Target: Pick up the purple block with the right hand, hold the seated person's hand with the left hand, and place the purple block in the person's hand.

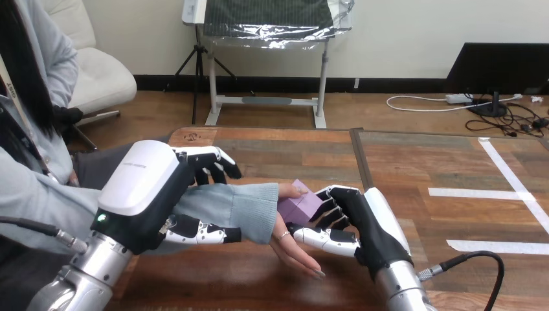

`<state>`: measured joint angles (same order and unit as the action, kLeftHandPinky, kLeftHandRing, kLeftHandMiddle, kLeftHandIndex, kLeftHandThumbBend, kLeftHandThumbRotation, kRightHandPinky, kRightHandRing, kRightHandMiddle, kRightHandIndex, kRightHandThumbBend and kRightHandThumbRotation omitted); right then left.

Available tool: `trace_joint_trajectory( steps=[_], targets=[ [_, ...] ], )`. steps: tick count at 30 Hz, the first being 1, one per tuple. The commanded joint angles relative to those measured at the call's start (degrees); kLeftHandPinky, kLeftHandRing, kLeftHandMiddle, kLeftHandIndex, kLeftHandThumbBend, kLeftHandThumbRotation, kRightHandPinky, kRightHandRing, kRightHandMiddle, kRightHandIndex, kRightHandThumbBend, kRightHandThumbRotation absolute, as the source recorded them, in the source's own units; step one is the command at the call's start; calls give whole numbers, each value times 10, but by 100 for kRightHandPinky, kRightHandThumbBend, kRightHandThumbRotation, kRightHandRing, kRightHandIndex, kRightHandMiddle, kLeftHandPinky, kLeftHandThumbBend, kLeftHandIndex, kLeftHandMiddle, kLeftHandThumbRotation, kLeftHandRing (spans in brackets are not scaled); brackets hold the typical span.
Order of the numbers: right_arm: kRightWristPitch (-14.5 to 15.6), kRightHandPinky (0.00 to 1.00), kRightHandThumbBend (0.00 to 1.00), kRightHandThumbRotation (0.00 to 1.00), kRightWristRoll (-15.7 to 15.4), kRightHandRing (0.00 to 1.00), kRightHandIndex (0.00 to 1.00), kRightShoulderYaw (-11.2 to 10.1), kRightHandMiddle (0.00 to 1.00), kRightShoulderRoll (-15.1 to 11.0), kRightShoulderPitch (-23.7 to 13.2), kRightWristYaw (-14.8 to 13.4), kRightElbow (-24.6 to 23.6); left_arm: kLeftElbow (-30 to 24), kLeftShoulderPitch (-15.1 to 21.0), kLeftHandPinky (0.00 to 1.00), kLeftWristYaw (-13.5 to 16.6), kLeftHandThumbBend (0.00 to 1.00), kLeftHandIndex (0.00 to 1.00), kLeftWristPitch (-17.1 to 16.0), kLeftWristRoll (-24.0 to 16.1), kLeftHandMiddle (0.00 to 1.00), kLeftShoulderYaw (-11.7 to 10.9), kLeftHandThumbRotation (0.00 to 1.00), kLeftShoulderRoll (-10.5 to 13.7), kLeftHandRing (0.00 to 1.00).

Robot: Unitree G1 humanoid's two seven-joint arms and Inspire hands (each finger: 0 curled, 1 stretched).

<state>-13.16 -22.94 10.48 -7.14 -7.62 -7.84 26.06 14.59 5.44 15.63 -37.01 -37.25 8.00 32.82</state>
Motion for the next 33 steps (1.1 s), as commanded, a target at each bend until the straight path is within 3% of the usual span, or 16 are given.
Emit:
trace_joint_trajectory(
  steps=[1,6,9,14,22,33],
  targets=[
    [-7,55,89,49,-1,63,79,-1,72,-15,-51,9,-29,-27,12,46,4,92,61,-21,26,57,-18,25,-1,50],
    [-17,40,94,57,1,48,84,-2,78,-23,-54,19,-26,-23,7,49,4,93,66,-31,37,61,-21,29,-2,55],
    [-25,40,96,60,0,49,86,-2,80,-30,-56,24,-24,-21,4,52,8,93,69,-36,36,63,-23,32,-2,58],
    [-29,59,99,68,2,68,90,-2,84,-39,-58,33,-24,-12,3,60,22,94,74,-51,31,69,-25,38,-1,65],
    [-40,79,100,75,19,85,94,-7,88,-50,-61,59,-26,3,0,71,31,95,81,-78,37,77,-28,45,0,74],
    [-79,84,100,82,24,88,95,-9,89,-67,-68,67,-12,23,-6,77,26,97,88,-117,56,85,-34,50,1,81]
  ],
)
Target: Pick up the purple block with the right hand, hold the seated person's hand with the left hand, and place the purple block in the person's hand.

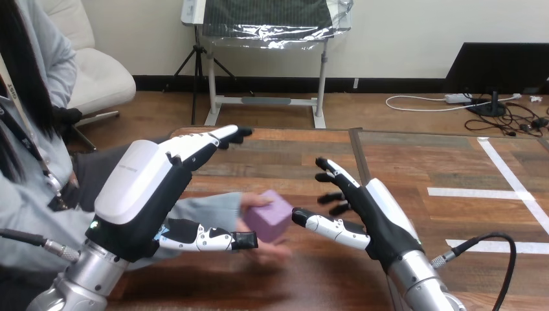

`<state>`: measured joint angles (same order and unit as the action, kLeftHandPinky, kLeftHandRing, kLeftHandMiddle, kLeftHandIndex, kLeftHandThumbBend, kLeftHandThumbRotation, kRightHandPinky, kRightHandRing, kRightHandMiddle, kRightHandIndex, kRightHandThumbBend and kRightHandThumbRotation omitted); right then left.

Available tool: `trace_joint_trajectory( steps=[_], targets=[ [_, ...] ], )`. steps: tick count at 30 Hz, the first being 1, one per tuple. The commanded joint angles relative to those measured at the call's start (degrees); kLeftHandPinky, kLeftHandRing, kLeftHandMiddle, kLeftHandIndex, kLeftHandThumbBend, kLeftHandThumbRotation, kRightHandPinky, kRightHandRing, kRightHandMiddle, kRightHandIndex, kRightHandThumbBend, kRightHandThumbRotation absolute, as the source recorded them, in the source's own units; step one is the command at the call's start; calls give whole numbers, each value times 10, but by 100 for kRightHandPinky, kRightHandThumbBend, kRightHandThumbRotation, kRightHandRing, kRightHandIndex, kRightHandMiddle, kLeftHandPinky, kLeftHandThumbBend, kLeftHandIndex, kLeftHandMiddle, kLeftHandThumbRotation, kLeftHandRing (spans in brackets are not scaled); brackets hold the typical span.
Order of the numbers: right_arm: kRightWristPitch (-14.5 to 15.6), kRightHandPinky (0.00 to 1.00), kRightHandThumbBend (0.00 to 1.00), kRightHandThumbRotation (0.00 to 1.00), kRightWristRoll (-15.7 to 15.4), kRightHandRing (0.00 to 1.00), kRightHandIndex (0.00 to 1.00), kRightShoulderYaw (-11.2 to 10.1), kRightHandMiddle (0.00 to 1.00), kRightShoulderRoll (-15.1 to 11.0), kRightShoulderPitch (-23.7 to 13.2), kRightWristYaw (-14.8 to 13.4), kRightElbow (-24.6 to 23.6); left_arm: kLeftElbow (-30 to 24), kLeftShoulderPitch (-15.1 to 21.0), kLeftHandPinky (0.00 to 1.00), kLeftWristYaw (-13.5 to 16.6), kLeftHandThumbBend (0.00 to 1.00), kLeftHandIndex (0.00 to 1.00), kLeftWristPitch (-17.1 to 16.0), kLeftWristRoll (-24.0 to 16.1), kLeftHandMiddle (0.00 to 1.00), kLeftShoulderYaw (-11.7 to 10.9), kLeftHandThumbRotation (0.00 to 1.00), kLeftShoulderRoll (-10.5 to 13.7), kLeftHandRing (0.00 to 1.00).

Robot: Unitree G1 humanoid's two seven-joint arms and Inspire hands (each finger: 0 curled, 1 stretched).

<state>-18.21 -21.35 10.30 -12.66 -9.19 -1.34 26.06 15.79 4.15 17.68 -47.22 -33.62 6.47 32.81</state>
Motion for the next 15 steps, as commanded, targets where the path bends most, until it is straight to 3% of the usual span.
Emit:
trace_joint_trajectory(
  steps=[1,15],
  targets=[
    [-30,84,100,83,9,88,96,-8,89,-13,-53,3,-12,12,6,77,4,98,88,-17,23,85,-19,51,1,82],
    [-38,88,100,90,13,91,98,-13,90,-34,-57,25,-30,54,6,81,21,99,93,-81,31,92,-30,59,-2,89]
  ],
)
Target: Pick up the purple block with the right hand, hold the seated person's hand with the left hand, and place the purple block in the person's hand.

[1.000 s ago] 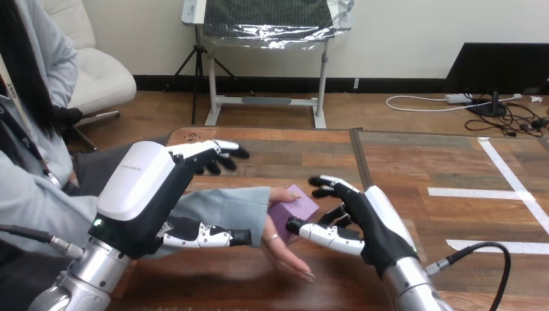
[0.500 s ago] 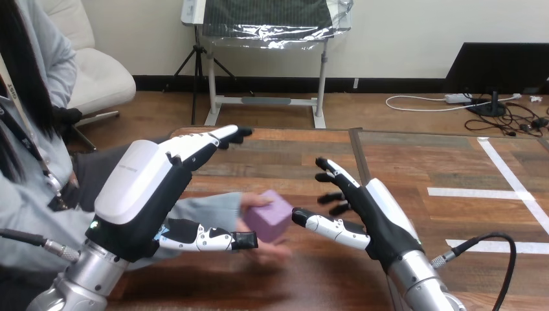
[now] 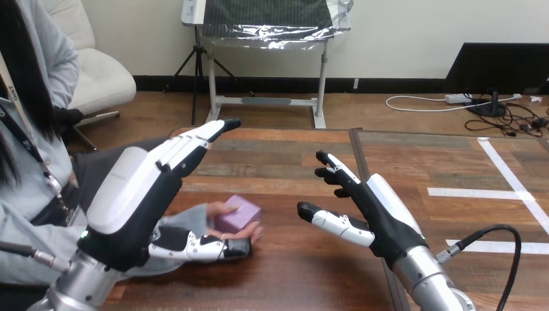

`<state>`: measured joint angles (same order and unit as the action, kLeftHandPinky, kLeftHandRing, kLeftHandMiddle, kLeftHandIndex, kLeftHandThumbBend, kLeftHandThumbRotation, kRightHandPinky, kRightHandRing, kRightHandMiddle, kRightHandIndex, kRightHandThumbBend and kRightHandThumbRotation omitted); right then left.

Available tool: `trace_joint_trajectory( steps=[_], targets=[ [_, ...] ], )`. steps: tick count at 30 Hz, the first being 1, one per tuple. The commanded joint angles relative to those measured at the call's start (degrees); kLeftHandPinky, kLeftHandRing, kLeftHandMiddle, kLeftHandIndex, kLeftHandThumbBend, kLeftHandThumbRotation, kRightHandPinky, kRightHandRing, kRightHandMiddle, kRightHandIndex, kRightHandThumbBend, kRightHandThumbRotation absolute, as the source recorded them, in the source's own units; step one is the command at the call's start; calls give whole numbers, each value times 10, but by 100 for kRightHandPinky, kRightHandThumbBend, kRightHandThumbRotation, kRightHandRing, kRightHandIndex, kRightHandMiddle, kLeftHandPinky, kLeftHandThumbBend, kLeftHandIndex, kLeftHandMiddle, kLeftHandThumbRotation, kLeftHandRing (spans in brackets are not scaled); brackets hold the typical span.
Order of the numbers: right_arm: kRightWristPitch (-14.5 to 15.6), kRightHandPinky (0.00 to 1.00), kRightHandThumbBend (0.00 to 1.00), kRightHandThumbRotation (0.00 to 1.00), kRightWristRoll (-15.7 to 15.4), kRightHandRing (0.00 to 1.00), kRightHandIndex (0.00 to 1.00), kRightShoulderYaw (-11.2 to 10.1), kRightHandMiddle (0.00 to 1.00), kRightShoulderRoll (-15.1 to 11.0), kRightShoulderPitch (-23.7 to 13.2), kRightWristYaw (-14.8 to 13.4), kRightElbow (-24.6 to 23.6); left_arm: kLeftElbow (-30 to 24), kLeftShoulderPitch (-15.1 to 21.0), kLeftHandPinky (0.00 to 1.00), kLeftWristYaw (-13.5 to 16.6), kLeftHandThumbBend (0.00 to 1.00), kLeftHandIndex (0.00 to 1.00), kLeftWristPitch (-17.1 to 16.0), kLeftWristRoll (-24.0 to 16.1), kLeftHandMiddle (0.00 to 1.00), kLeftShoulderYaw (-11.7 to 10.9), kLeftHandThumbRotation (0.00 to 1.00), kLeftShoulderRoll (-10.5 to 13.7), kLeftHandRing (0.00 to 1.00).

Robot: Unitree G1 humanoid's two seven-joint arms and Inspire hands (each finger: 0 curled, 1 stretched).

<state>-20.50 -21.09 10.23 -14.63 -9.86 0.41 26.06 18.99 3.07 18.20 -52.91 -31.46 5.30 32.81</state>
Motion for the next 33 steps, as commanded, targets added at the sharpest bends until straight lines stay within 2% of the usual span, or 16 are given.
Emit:
trace_joint_trajectory(
  steps=[1,8,14,18,23,28,33],
  targets=[
    [-15,88,100,90,12,92,98,-12,90,-15,-50,10,-31,26,18,81,16,99,93,-30,11,93,-19,60,-2,90],
    [-12,90,100,91,32,95,99,-18,93,-24,-50,34,-46,51,22,83,19,100,94,-68,25,95,-24,64,-7,92],
    [-18,91,100,92,42,96,100,-25,94,-33,-49,45,-56,71,24,86,4,100,95,-102,64,96,-23,67,-13,94],
    [-24,91,100,93,48,96,100,-30,95,-38,-47,52,-68,82,22,87,-10,100,96,-124,108,96,-18,68,-23,94],
    [-31,91,100,95,53,97,100,-36,95,-42,-43,56,-81,93,25,85,-22,100,97,-151,138,95,-18,69,-35,93],
    [-56,91,100,96,70,97,100,-42,96,-43,-38,55,-85,101,25,83,-43,100,97,-178,181,96,-10,70,-49,93],
    [-86,91,100,97,89,98,100,-48,96,-37,-32,52,-82,104,22,83,-74,100,97,-191,231,96,4,71,-62,93]
  ],
)
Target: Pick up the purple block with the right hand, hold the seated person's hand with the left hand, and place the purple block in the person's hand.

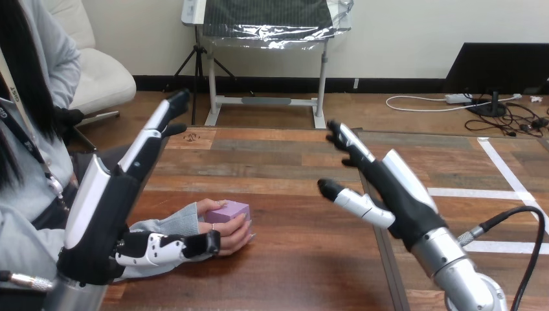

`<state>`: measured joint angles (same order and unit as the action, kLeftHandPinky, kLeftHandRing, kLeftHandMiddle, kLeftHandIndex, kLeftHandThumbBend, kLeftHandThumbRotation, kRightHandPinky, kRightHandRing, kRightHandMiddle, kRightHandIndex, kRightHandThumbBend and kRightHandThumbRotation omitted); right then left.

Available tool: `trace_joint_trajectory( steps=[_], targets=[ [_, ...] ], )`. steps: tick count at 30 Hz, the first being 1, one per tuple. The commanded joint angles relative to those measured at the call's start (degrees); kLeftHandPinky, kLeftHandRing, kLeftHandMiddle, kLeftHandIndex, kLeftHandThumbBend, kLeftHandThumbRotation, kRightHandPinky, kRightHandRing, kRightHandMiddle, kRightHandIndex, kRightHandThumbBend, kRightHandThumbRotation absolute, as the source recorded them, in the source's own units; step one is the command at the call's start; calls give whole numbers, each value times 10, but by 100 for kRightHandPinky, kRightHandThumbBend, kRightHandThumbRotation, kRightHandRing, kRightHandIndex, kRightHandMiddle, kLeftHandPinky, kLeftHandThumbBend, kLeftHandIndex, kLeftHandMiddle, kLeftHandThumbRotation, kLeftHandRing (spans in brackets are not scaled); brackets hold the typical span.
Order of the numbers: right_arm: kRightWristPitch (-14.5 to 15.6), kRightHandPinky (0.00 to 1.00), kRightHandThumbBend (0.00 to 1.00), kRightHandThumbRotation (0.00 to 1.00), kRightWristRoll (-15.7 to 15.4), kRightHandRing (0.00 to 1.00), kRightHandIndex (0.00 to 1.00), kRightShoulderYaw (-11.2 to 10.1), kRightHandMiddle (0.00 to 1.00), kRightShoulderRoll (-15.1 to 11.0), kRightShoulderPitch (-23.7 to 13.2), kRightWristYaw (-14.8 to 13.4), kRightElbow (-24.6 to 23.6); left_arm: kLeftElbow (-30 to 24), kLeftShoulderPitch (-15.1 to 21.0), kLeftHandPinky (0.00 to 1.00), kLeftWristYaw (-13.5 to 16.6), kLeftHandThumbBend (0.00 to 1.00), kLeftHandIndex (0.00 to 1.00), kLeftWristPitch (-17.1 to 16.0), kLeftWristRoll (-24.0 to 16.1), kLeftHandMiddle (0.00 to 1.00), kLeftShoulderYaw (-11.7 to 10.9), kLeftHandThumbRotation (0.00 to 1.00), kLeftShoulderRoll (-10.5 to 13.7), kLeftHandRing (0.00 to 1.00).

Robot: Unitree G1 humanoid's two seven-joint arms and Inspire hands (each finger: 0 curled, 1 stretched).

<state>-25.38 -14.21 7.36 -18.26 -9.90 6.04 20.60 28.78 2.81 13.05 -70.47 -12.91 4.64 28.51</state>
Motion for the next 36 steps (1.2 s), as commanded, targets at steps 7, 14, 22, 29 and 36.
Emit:
trace_joint_trajectory(
  steps=[7,14,22,29,36],
  targets=[
    [-101,94,100,97,34,99,100,-25,96,9,-31,-16,-5,-5,15,82,-67,100,96,-14,132,96,34,66,-50,92],
    [-173,94,100,98,48,98,98,-30,97,18,-37,-25,32,-14,7,82,-87,100,96,-6,138,95,18,67,-88,92],
    [-235,90,100,99,65,97,99,-33,98,28,-46,-27,75,-12,4,83,-98,100,96,-4,139,96,10,70,-132,92],
    [-274,88,100,98,85,95,98,-36,98,36,-54,-19,107,-2,6,85,-110,100,96,-1,146,96,10,75,-165,93],
    [-313,85,100,98,94,93,97,-37,97,44,-60,-20,133,15,9,86,-111,96,96,2,129,97,-2,81,-197,93]
  ],
)
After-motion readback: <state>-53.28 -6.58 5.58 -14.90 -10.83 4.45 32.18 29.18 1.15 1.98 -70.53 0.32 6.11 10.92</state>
